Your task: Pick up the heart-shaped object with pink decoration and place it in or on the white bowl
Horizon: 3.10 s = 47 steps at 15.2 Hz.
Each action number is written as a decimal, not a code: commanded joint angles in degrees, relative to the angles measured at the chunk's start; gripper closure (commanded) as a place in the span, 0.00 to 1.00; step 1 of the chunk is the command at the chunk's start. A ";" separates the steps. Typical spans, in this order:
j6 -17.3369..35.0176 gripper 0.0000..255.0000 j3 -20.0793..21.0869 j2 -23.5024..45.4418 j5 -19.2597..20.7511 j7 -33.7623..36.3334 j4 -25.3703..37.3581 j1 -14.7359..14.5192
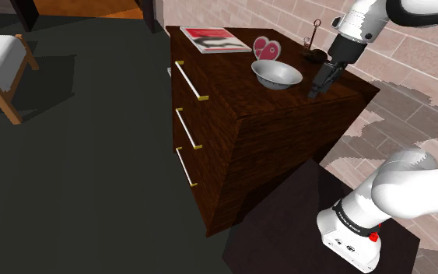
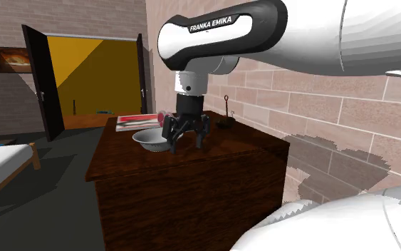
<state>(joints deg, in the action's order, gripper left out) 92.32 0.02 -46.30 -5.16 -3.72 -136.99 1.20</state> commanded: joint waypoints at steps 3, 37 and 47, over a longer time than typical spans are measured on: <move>0.90 0.00 -0.54 4.71 0.83 -1.11 3.73 0.13; 0.70 0.00 -3.57 47.93 4.92 -9.74 47.12 0.87; 0.69 1.00 -3.57 47.93 4.92 -9.74 47.12 0.87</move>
<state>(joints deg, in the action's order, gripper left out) 93.00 -3.55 1.63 -0.24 -13.46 -89.87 2.07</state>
